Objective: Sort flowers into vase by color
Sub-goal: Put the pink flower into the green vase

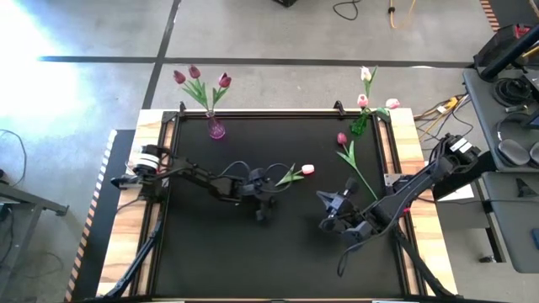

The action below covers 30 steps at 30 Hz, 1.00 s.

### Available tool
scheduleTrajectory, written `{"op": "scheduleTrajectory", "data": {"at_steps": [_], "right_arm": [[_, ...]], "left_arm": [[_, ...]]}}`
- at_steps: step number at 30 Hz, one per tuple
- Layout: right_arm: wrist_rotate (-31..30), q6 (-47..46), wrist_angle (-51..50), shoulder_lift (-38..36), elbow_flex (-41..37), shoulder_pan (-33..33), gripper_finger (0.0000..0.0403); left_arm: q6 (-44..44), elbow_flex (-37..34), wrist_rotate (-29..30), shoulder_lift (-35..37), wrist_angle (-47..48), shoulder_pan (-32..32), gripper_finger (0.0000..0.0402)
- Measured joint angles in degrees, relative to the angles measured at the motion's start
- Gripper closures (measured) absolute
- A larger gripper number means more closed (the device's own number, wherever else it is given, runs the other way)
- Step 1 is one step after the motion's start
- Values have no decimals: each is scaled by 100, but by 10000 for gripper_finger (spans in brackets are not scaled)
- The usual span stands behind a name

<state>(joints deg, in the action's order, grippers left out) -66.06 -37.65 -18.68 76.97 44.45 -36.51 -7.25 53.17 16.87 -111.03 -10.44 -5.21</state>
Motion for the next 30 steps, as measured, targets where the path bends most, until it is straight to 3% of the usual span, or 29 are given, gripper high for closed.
{"op": "scheduleTrajectory", "data": {"at_steps": [13,18,24,30], "right_arm": [[-5,13,97,0,0,0,394],[-4,13,98,0,0,0,394],[-4,13,96,0,0,0,394],[-4,15,94,0,0,0,394]], "left_arm": [[-228,376,818,232,1355,24,284],[-226,422,850,232,1336,7,279],[-20,413,1372,232,1342,37,278],[94,406,1199,136,1401,128,278]]}}
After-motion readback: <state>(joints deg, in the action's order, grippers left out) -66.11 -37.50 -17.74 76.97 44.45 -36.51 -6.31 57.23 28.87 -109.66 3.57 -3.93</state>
